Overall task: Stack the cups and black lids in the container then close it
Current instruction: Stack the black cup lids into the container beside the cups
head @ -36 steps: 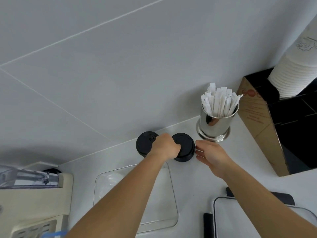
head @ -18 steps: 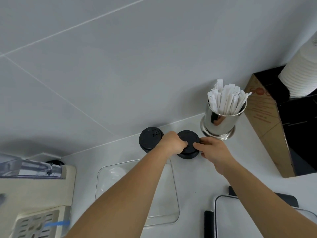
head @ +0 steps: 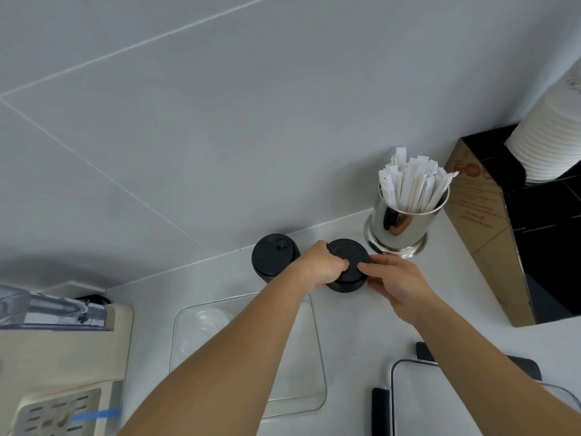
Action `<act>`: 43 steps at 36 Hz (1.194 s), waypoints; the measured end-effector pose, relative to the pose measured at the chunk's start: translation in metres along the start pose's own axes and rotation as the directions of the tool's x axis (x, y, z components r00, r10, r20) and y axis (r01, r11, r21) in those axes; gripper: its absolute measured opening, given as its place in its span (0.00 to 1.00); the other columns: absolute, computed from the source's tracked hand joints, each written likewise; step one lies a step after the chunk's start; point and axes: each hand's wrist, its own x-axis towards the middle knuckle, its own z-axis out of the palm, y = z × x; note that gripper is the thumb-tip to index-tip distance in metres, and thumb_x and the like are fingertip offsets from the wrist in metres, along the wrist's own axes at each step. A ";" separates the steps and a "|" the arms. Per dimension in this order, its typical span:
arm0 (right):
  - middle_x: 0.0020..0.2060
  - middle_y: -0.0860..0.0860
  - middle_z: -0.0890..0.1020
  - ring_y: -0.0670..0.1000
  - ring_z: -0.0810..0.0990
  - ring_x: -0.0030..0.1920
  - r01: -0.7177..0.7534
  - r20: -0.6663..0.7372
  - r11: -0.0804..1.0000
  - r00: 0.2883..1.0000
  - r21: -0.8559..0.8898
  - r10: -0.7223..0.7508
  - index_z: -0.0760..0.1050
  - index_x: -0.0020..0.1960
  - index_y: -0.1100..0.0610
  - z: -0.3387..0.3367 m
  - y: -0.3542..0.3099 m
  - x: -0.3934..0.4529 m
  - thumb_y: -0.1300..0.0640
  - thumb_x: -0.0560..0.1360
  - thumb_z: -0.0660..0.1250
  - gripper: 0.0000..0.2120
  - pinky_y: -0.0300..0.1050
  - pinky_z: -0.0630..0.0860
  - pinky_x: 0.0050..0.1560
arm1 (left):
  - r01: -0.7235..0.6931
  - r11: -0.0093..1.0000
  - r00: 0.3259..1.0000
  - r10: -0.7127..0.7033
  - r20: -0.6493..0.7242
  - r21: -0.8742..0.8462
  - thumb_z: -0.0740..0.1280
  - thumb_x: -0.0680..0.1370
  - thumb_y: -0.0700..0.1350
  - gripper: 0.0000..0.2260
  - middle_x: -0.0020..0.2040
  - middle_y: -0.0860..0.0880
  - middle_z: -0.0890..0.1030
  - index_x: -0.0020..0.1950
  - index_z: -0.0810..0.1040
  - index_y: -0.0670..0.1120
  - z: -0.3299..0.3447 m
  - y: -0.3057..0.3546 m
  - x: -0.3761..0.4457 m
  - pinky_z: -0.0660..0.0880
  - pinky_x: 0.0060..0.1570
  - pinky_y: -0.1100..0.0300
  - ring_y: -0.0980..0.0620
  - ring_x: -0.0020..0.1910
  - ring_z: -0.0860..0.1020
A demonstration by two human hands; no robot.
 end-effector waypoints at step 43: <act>0.49 0.56 0.86 0.54 0.84 0.50 0.275 0.295 0.960 0.923 -0.050 -0.249 0.79 0.55 0.59 0.019 -0.040 -0.127 0.69 0.69 0.72 0.16 0.42 0.79 0.47 | -0.323 0.804 0.945 0.248 -0.213 -0.499 0.74 0.70 0.54 0.24 0.56 0.48 0.84 0.65 0.76 0.55 -0.032 -0.051 -0.149 0.80 0.52 0.58 0.51 0.54 0.83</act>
